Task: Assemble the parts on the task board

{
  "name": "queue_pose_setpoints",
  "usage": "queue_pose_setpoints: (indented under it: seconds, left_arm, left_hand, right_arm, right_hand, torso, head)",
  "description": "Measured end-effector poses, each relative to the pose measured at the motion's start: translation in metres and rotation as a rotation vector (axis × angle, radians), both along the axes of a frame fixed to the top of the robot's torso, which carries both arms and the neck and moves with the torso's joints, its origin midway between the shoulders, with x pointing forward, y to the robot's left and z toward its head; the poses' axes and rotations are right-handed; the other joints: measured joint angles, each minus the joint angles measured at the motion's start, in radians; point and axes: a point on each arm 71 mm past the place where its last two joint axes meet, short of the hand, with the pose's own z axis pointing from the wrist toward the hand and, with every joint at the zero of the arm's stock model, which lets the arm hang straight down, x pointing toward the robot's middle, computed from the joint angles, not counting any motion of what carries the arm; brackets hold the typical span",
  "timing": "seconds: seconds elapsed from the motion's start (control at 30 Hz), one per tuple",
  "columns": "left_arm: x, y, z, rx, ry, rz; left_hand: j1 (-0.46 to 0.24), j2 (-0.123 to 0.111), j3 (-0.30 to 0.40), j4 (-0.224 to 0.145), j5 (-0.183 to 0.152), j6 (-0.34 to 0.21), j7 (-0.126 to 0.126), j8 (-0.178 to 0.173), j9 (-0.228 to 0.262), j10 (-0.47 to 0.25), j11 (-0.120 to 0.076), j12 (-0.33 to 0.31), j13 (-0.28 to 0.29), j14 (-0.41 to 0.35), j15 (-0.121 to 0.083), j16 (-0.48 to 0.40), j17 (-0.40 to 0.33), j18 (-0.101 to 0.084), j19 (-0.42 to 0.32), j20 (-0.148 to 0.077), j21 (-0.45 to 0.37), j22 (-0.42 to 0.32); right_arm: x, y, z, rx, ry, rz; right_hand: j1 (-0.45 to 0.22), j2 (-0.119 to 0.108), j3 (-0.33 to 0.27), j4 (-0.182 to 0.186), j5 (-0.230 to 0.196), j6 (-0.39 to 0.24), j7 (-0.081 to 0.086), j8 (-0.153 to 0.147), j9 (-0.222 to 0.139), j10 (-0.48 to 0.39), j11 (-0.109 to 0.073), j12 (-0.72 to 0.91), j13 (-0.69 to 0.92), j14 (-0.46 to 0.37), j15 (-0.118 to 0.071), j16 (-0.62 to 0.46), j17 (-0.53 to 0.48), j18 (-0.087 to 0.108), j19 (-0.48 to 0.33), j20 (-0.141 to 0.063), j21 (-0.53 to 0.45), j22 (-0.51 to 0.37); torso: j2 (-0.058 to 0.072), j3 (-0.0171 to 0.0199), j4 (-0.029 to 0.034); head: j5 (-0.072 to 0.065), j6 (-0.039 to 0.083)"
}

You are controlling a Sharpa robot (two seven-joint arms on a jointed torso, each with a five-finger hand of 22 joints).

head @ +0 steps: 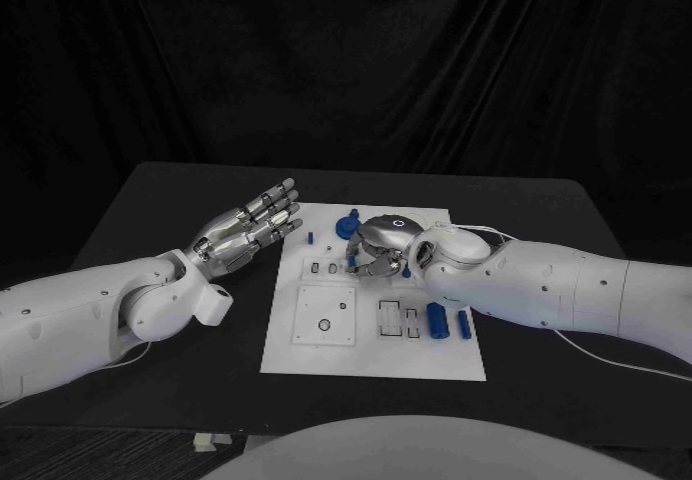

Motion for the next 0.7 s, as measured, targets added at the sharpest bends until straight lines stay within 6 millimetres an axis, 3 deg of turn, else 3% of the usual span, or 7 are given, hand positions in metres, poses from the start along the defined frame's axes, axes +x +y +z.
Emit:
queue_pose_setpoints:
  seconds: [0.3, 0.7]
  left_arm:
    - [0.0002, -0.0007, -0.0002, 0.0, 0.001, -0.003]
    - [0.0004, -0.0018, -0.0003, -0.002, 0.002, -0.007]
  left_hand:
    - [0.0, 0.0, 0.0, 0.0, 0.0, 0.0, 0.0, 0.0, 0.0, 0.0, 0.0, 0.0, 0.0, 0.0, 0.0, 0.0, 0.0, 0.0, 0.0, 0.0, 0.0, -0.001]
    - [0.0, 0.0, 0.0, 0.0, 0.005, -0.004, 0.004, 0.0, 0.0, 0.0, 0.0, 0.0, 0.0, 0.0, 0.0, 0.0, 0.0, 0.0, 0.0, 0.0, 0.0, -0.001]
  right_arm:
    - [0.0016, 0.0025, -0.0011, -0.009, 0.003, 0.0]
    - [0.0028, 0.0043, -0.0033, -0.017, 0.011, 0.0]
  right_hand:
    - [0.0, 0.0, 0.003, -0.003, 0.0, -0.002, 0.002, -0.005, 0.0, 0.0, 0.0, 0.0, 0.0, 0.003, 0.003, -0.004, -0.001, 0.0, 0.0, 0.0, -0.003, 0.0]
    - [0.0, 0.0, 0.001, -0.012, 0.0, -0.032, 0.007, -0.034, -0.007, 0.0, 0.0, 0.0, 0.0, 0.003, 0.003, -0.004, -0.003, 0.0, -0.004, 0.004, -0.008, 0.001]
  torso:
    - [0.0, 0.0, 0.0]
    - [0.0, 0.0001, 0.0]
  head:
    - [0.001, 0.0]
    - [0.001, 0.0]
